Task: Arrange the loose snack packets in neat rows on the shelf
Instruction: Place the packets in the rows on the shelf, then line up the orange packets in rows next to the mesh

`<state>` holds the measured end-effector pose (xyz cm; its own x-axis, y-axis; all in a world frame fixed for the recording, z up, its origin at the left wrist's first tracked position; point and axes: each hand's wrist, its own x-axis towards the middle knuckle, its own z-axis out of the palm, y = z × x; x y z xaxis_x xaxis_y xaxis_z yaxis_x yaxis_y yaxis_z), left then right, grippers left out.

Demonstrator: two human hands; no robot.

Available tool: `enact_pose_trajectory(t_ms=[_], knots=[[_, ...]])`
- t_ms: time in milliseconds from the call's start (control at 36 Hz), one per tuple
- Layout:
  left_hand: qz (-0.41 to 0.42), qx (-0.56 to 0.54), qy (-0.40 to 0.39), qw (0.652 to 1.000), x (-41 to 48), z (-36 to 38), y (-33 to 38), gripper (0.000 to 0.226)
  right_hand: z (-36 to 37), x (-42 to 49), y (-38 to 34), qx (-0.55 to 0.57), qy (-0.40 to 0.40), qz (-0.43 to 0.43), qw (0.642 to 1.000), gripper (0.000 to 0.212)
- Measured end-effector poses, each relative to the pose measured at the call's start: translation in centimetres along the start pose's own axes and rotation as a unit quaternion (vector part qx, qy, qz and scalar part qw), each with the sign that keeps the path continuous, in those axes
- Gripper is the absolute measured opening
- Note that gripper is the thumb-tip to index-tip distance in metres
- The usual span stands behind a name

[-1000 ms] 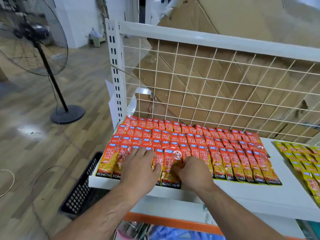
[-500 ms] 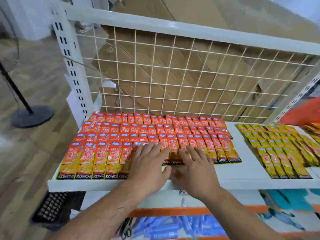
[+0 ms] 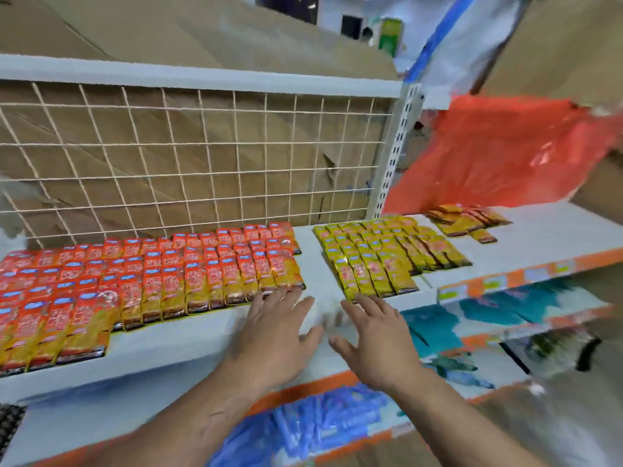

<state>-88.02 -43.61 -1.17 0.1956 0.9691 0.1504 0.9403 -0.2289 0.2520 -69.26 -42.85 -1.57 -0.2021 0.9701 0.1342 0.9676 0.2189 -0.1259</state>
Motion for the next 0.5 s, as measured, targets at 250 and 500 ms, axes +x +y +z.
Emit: enact_pose_trajectory(t_ms=[250, 500], knots=[[0.022, -0.003, -0.019, 1.0, 3.5, 2.1, 12.3, 0.073, -3.7, -2.7, 12.0, 0.008, 0.01, 0.024, 1.0, 0.084], [0.088, 0.016, -0.047, 0.995, 9.4, 5.1, 18.9, 0.079, -4.1, -2.3, 20.6, 0.034, 0.011, 0.077, 0.996, 0.073]])
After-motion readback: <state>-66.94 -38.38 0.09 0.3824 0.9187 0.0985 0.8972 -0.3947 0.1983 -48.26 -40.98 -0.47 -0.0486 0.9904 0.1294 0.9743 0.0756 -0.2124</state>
